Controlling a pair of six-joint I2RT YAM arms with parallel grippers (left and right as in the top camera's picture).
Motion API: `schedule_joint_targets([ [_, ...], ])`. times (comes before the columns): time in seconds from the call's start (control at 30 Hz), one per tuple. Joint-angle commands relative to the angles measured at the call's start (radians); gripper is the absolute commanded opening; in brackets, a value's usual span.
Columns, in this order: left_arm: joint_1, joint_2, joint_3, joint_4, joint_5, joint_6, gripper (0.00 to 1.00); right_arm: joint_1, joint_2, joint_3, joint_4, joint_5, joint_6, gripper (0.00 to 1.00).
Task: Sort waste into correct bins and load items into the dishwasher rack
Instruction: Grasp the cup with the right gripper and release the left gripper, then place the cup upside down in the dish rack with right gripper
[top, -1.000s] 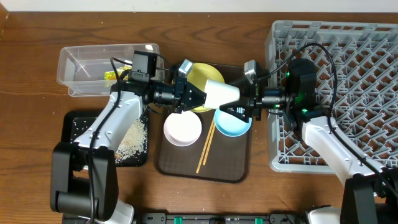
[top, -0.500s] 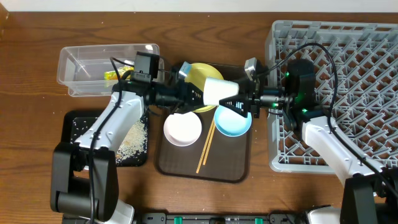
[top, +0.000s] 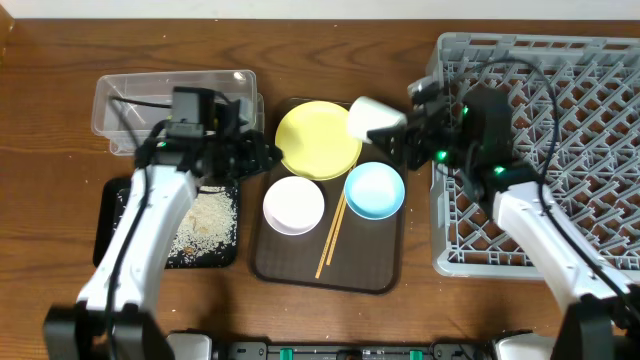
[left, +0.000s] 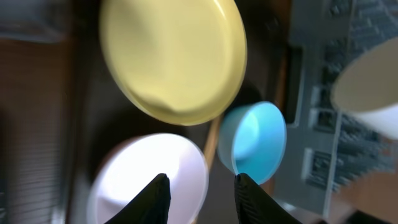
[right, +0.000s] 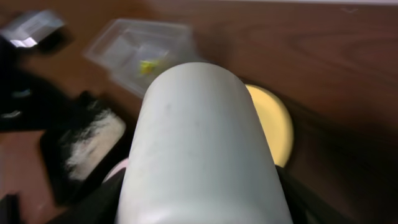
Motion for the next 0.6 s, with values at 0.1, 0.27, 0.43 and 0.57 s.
schedule_joint_targets([
  [0.1, 0.036, -0.057, 0.009, -0.026, -0.149, 0.028, 0.37, -0.075, -0.041, 0.242, -0.317, 0.328, -0.039, 0.01],
  [0.27, 0.036, -0.056, 0.008, -0.025, -0.170, 0.027, 0.37, -0.174, -0.041, 0.365, -0.628, 0.521, -0.039, 0.01],
  [0.43, 0.036, -0.056, 0.008, -0.025, -0.191, 0.028, 0.37, -0.333, -0.041, 0.395, -0.846, 0.613, -0.002, 0.01],
  [0.57, 0.036, -0.056, 0.008, -0.025, -0.191, 0.028, 0.38, -0.481, -0.039, 0.395, -0.961, 0.631, 0.001, 0.01],
])
